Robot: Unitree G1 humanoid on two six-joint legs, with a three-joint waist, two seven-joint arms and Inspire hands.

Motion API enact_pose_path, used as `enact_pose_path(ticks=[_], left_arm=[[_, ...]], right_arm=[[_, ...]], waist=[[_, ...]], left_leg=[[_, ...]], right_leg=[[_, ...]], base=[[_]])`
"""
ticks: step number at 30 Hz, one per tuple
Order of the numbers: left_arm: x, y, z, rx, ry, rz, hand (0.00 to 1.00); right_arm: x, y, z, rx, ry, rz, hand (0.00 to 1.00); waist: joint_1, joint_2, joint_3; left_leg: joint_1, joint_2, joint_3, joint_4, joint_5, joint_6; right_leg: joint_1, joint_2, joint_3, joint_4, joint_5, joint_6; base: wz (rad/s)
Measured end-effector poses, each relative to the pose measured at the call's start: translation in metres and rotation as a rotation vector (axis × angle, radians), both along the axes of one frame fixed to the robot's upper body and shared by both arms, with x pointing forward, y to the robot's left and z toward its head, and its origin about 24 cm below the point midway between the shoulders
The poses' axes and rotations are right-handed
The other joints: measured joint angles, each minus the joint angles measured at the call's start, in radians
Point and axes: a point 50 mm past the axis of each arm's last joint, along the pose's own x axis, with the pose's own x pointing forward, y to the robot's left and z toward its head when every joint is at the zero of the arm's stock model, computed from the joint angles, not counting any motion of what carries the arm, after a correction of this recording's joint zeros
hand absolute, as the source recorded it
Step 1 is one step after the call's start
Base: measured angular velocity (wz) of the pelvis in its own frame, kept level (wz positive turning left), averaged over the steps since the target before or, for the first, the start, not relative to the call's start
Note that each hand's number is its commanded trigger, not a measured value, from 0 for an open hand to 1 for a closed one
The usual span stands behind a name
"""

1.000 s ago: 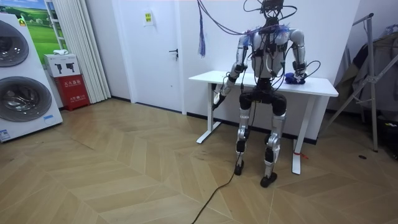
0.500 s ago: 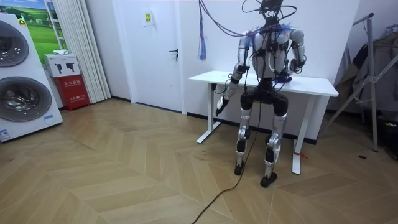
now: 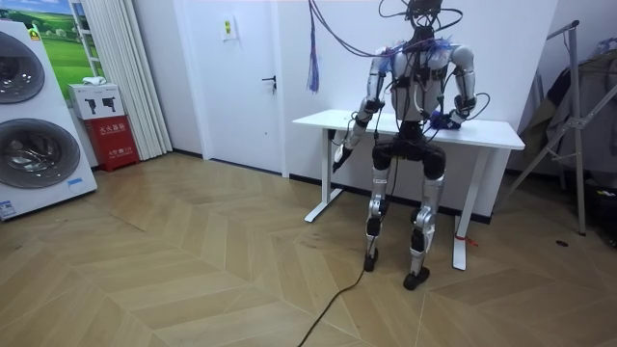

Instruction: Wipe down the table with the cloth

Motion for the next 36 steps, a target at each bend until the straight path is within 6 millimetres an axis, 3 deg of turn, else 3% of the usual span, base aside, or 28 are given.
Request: enact_pose_path(ticks=[3,16,19,22,26,28,30,33,36], left_arm=[[0.006,-0.002,0.0,-0.004,-0.011,-0.016,0.0],[-0.007,0.0,-0.001,0.007,0.013,0.02,0.0],[-0.009,0.0,-0.001,0.006,0.017,0.021,0.0],[-0.017,0.005,0.0,0.013,0.026,0.049,0.0],[-0.024,0.017,0.004,0.039,0.009,0.122,0.0],[-0.024,0.02,0.006,0.047,-0.002,0.132,0.0],[-0.027,0.026,0.008,0.062,-0.012,0.167,0.0],[-0.031,0.031,0.01,0.071,-0.018,0.196,0.0],[-0.03,0.032,0.011,0.065,-0.036,0.188,0.0]], right_arm=[[-0.001,0.0,-0.001,-0.017,0.009,0.008,0.0],[-0.006,-0.009,-0.002,0.007,-0.002,-0.037,0.0],[-0.006,-0.016,0.002,0.041,-0.023,-0.075,0.0],[-0.009,-0.031,0.009,0.055,-0.055,-0.14,0.0],[-0.023,-0.08,0.02,0.05,-0.078,-0.353,0.0],[-0.032,-0.104,0.025,0.041,-0.087,-0.437,0.0],[-0.047,-0.129,0.026,0.042,-0.076,-0.552,0.0],[-0.067,-0.15,0.025,0.072,-0.069,-0.684,0.0],[-0.096,-0.161,0.012,0.088,-0.006,-0.798,0.0]], waist=[[-0.001,0.0,-0.0054],[-0.004,-0.004,-0.0084],[-0.023,-0.005,-0.0085],[-0.061,-0.011,-0.0091],[-0.105,-0.025,-0.0092],[-0.121,-0.032,-0.0049],[-0.132,-0.04,-0.002],[-0.143,-0.052,0.0001],[-0.151,-0.061,-0.0021]], left_leg=[[0.002,-0.003,0.004,0.001,0.0,0.0],[0.019,-0.012,0.003,0.003,-0.002,0.007],[0.019,-0.012,0.004,-0.001,-0.002,0.007],[0.028,-0.012,0.002,-0.004,-0.002,0.007],[0.022,-0.011,0.014,-0.009,-0.002,0.008],[0.017,-0.011,0.024,-0.009,-0.002,0.008],[0.015,-0.007,0.044,-0.011,-0.002,0.007],[0.015,-0.005,0.064,-0.018,-0.003,0.007],[0.017,-0.004,0.078,-0.019,-0.005,0.008]], right_leg=[[0.0,-0.003,0.006,0.001,-0.003,0.004],[0.017,-0.012,0.005,0.0,-0.003,0.011],[0.015,-0.011,0.012,-0.001,-0.003,0.011],[0.013,-0.011,0.03,-0.001,-0.005,0.013],[0.0,-0.011,0.04,0.004,-0.005,0.014],[-0.008,-0.012,0.041,0.004,-0.005,0.014],[-0.021,-0.009,0.058,0.005,-0.005,0.014],[-0.034,-0.008,0.078,0.007,-0.005,0.014],[-0.036,-0.008,0.09,0.007,-0.005,0.014]], base=[[-0.05],[0.0],[0.0],[-0.06],[-0.1],[-0.14],[-0.23],[-0.24],[-0.11]])
